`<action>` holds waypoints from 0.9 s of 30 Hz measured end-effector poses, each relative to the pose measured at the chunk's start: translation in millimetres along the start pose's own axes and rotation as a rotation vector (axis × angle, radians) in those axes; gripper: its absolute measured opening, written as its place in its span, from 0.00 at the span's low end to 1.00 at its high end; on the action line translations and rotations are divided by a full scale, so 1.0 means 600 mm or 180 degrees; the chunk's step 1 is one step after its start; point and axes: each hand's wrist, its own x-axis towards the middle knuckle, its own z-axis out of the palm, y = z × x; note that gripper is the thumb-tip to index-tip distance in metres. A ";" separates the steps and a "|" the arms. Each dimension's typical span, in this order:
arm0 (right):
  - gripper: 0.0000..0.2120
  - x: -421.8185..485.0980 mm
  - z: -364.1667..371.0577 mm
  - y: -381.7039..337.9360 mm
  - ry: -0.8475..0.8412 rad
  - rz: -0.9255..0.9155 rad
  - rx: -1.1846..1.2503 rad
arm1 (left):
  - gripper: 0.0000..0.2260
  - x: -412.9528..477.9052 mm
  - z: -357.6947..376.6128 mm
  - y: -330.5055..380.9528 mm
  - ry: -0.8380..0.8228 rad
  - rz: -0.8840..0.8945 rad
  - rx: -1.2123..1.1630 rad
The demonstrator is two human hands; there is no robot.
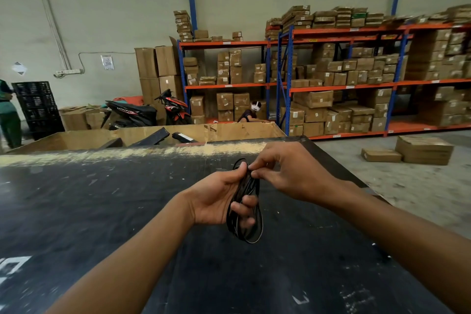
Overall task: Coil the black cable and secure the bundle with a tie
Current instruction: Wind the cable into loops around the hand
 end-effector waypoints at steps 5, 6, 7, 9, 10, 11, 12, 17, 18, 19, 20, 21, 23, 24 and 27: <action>0.01 -0.005 0.008 0.006 0.0081 0.0062 -0.0181 | 0.12 0.003 -0.002 -0.002 0.0193 -0.0116 0.0124; 0.01 -0.006 0.010 0.007 0.0099 0.0085 -0.0203 | 0.12 0.004 -0.002 -0.002 0.0247 -0.0121 0.0157; 0.01 -0.007 0.012 0.009 0.0121 0.0109 -0.0221 | 0.11 0.005 -0.002 -0.001 0.0311 -0.0114 0.0189; 0.02 -0.009 0.014 0.011 0.0143 0.0162 -0.0240 | 0.10 0.007 -0.001 -0.001 0.0439 -0.0079 0.0194; 0.02 -0.009 0.016 0.011 0.0138 0.0173 -0.0250 | 0.09 0.007 0.000 0.000 0.0495 -0.0049 0.0188; 0.02 -0.009 0.017 0.012 0.0134 0.0165 -0.0259 | 0.09 0.008 0.001 0.002 0.0547 -0.0006 0.0198; 0.02 -0.010 0.017 0.012 0.0145 0.0153 -0.0259 | 0.10 0.008 0.002 0.003 0.0592 0.0042 0.0223; 0.02 0.003 -0.011 0.036 0.0702 0.0516 0.0183 | 0.12 0.006 0.003 0.011 0.0660 0.0090 0.0343; 0.04 0.008 -0.022 0.044 0.0736 0.0674 0.0408 | 0.12 0.006 0.002 0.011 0.0618 0.0047 0.0340; 0.06 0.011 -0.032 0.052 0.0656 0.0813 0.0639 | 0.12 0.005 0.002 0.011 0.0545 -0.0005 0.0316; 0.08 0.013 -0.039 0.060 0.0465 0.0901 0.0858 | 0.12 0.006 0.003 0.011 0.0453 -0.0064 0.0290; 0.11 0.012 -0.045 0.066 0.0205 0.0912 0.1084 | 0.11 0.008 0.005 0.010 0.0362 -0.0130 0.0287; 0.17 0.005 -0.048 0.071 -0.0337 0.0740 0.1583 | 0.10 0.012 0.012 0.009 0.0203 -0.0291 0.0378; 0.19 0.001 -0.047 0.070 -0.0563 0.0630 0.1770 | 0.10 0.015 0.017 0.009 0.0131 -0.0377 0.0448; 0.19 -0.004 -0.034 0.067 -0.0995 0.0511 0.1869 | 0.10 0.020 0.031 0.011 -0.0037 -0.0571 0.0629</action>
